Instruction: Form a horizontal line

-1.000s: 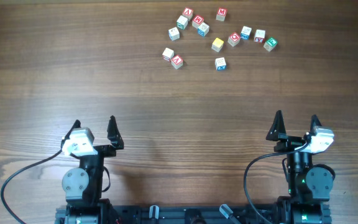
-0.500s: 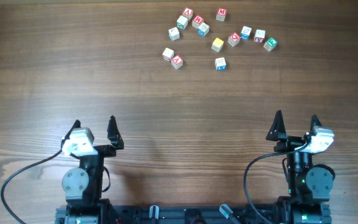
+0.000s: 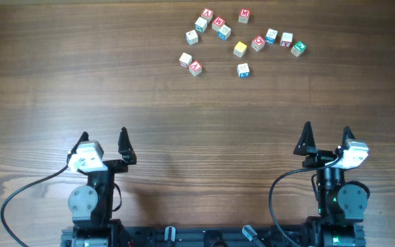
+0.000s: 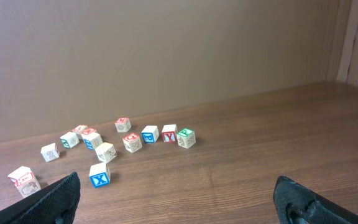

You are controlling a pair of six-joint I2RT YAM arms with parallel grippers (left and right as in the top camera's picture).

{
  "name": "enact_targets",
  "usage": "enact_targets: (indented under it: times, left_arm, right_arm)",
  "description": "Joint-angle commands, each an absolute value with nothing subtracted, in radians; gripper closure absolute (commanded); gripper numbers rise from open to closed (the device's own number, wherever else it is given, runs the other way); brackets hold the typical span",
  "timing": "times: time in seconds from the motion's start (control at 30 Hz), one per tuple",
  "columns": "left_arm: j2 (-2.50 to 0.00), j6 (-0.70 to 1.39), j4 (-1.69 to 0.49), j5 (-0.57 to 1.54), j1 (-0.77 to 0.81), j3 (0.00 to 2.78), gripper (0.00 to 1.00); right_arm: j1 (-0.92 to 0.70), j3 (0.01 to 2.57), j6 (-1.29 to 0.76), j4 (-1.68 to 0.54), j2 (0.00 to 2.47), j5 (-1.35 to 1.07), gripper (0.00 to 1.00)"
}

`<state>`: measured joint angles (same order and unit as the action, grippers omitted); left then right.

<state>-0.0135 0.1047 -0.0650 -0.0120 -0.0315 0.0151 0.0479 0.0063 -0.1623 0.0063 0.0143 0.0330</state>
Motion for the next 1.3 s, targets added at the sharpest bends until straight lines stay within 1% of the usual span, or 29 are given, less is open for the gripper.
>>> enact_targets:
  times: [0.0,0.07,0.13,0.23,0.3,0.43,0.57,0.67,0.73,0.83,0.97,1.1,1.27]
  left_arm:
    - [-0.007,0.078,-0.07,-0.023,-0.039,0.006,0.0]
    - [-0.007,0.081,-0.059,-0.022,-0.038,0.006,0.0]
    - [-0.007,0.092,-0.057,0.028,-0.038,0.006,0.0]
    - [-0.008,0.233,-0.071,0.081,-0.038,0.008,0.0]
    - [-0.009,0.252,-0.08,0.125,-0.038,0.03,0.0]
    - [-0.065,0.239,-0.207,0.142,-0.038,0.165,0.0]
    - [-0.238,0.24,-0.265,0.15,-0.038,0.323,0.0]
    - [-0.418,0.239,-0.332,0.215,-0.038,0.449,0.0]
    - [-0.546,0.24,-0.421,0.241,-0.038,0.527,0.0]
    - [-0.681,0.24,-0.501,0.345,-0.038,0.586,0.0]
    - [-0.78,0.241,-0.529,0.435,-0.038,0.586,0.0]
    - [-0.84,0.244,-0.608,0.446,-0.038,0.586,0.0]
    - [-0.838,0.239,-0.596,0.445,-0.038,0.604,0.0]
  right_arm:
    - [0.053,0.005,-0.158,0.009,0.011,0.021,0.0]
    - [0.053,0.005,-0.159,0.009,0.011,0.02,0.0]
    - [0.053,0.005,-0.159,0.009,0.011,0.021,0.0]
    - [0.053,0.005,-0.158,0.009,0.011,0.021,0.0]
    - [0.053,0.005,-0.158,0.009,0.011,0.02,0.0]
    - [0.053,0.005,-0.158,0.009,0.011,0.021,0.0]
    - [0.053,0.005,-0.158,0.009,0.011,0.021,0.0]
    - [0.053,0.005,-0.159,0.009,0.011,0.02,0.0]
    - [0.053,0.005,-0.158,0.009,0.011,0.021,0.0]
    - [0.053,0.005,-0.158,0.009,0.011,0.02,0.0]
    - [0.053,0.005,-0.158,0.009,0.011,0.021,0.0]
    - [0.053,0.005,-0.159,0.009,0.011,0.02,0.0]
    - [0.053,0.005,-0.158,0.009,0.011,0.021,0.0]
